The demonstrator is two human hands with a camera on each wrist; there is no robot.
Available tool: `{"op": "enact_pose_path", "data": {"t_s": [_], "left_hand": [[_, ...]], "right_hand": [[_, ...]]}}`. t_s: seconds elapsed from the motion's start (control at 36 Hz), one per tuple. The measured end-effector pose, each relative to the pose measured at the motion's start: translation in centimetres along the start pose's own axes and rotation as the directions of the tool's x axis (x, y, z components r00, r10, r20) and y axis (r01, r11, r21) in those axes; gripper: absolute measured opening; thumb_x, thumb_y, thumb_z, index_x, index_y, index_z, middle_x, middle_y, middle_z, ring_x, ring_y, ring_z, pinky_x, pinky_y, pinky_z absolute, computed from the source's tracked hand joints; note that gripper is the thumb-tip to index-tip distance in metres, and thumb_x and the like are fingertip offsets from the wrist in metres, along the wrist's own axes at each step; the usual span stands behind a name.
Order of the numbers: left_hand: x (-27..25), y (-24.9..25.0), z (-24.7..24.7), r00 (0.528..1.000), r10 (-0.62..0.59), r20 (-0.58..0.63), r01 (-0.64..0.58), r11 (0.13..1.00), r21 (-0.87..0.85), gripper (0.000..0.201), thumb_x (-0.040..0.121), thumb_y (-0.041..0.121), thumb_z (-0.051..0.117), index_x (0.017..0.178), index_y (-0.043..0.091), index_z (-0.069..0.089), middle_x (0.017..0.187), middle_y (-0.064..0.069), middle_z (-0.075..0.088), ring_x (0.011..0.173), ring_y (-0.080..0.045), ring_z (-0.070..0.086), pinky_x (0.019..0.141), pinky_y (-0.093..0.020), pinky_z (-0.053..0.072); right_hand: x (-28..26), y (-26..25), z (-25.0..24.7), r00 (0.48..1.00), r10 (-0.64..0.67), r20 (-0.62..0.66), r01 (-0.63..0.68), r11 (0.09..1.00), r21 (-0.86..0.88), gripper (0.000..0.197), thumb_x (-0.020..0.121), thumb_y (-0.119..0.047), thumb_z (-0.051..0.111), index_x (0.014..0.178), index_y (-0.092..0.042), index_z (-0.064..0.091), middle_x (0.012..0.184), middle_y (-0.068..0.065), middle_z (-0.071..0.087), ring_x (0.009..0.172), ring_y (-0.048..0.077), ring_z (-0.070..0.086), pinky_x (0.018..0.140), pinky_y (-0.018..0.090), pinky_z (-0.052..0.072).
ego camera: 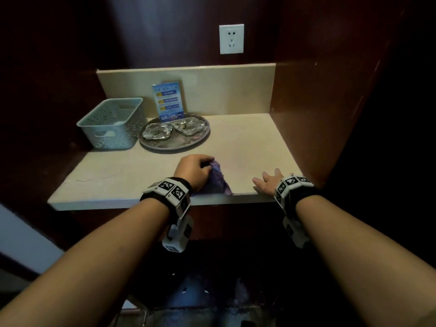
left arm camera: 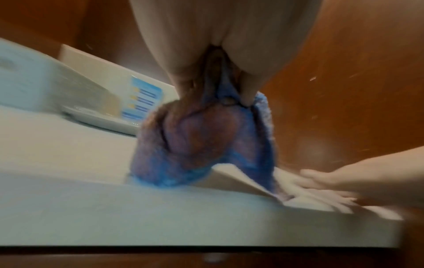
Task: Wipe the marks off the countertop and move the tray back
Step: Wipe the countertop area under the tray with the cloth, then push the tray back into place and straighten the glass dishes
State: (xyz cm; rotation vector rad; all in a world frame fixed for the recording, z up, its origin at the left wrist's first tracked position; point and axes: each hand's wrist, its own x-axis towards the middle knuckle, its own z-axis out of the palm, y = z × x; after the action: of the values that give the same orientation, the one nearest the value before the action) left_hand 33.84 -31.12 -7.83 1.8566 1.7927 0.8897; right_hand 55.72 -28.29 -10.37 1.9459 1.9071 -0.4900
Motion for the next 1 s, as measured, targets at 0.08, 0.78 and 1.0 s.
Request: {"op": "enact_pose_path", "data": {"t_s": [0.08,0.78,1.0], "left_hand": [[0.2,-0.8,-0.2,0.997,-0.042,-0.060,0.044,0.998,0.043,0.033,0.086,0.009,0.057,0.119,0.012,0.066,0.122,-0.007,0.067,0.117,-0.020,0.061,0.106,-0.029,0.042],[13.6,-10.8,-10.9,0.926,-0.377,-0.013,0.377,0.926,-0.030,0.052,0.084,0.038,0.064,0.128,0.011,0.057,0.131,-0.009,0.061,0.118,-0.026,0.058,0.104,-0.036,0.045],[18.2,-15.8,-11.0,0.866,-0.500,-0.019,0.501,0.865,0.021,0.056,0.086,0.035,0.059,0.136,0.018,0.044,0.144,-0.016,0.043,0.131,-0.033,0.043,0.111,-0.042,0.036]], "right_hand": [[0.4,-0.3,-0.1,0.999,-0.031,0.012,0.030,0.999,0.018,0.066,0.093,-0.063,0.016,0.152,-0.034,0.009,0.161,0.005,-0.003,0.149,0.034,0.003,0.119,0.053,0.005],[9.7,-14.8,-12.6,0.946,-0.128,-0.298,0.196,0.958,0.209,0.057,0.100,-0.044,0.031,0.153,-0.028,0.014,0.162,0.007,0.006,0.145,0.031,0.023,0.116,0.044,0.025],[14.8,-17.7,-14.1,0.940,-0.085,-0.330,0.180,0.946,0.270,0.063,0.097,-0.043,0.042,0.152,-0.032,0.013,0.156,0.010,0.027,0.139,0.031,0.036,0.112,0.042,0.032]]}}
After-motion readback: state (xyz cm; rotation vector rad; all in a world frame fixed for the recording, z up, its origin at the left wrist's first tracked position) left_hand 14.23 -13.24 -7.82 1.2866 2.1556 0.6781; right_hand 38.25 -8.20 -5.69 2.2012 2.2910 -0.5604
